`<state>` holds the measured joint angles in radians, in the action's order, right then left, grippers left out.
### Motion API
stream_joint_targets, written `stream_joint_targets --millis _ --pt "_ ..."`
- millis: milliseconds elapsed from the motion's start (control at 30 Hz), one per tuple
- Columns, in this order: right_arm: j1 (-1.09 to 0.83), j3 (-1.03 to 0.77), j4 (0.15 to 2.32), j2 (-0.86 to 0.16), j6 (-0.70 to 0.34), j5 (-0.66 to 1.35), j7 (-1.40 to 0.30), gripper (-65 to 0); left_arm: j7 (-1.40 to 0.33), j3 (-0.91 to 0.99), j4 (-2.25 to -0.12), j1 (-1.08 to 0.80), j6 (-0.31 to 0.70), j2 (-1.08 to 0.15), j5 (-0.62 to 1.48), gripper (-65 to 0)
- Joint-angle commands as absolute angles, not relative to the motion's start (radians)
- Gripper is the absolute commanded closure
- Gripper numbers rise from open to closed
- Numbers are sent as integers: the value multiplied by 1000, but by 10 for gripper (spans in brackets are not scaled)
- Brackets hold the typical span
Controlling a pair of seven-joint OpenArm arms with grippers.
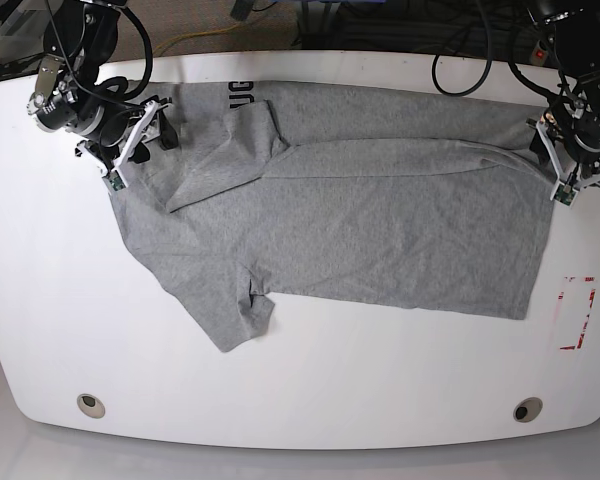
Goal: Fold the T-shirt properly
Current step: 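Release the shirt edge and regrasp it further along with both grippers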
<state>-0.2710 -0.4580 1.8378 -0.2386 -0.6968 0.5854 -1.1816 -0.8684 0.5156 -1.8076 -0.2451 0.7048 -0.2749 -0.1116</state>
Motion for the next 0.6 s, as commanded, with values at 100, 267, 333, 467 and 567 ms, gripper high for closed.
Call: stream_joint_targets --millis 100,267,333,467,567 --pt "-271 -464 1854 -234 -698 601 -1167 -320 -857 513 -1778 -223 698 -285 -110 -419" --pt "-272 -466 1853 -228 -698 601 -1167 -320 -863 515 -1736 -128 698 -268 -114 -425" --pt "-272 -466 1853 -228 -698 601 -1167 -320 -863 513 -1718 -102 698 -268 -114 -425" --pt "-272 -466 1854 -228 -698 601 -1167 -320 -865 515 -1667 -54 698 -268 -113 -426" --pt "-272 -466 1854 -228 -698 601 -1167 -320 -881 519 -1630 -31 698 -268 -113 -426"
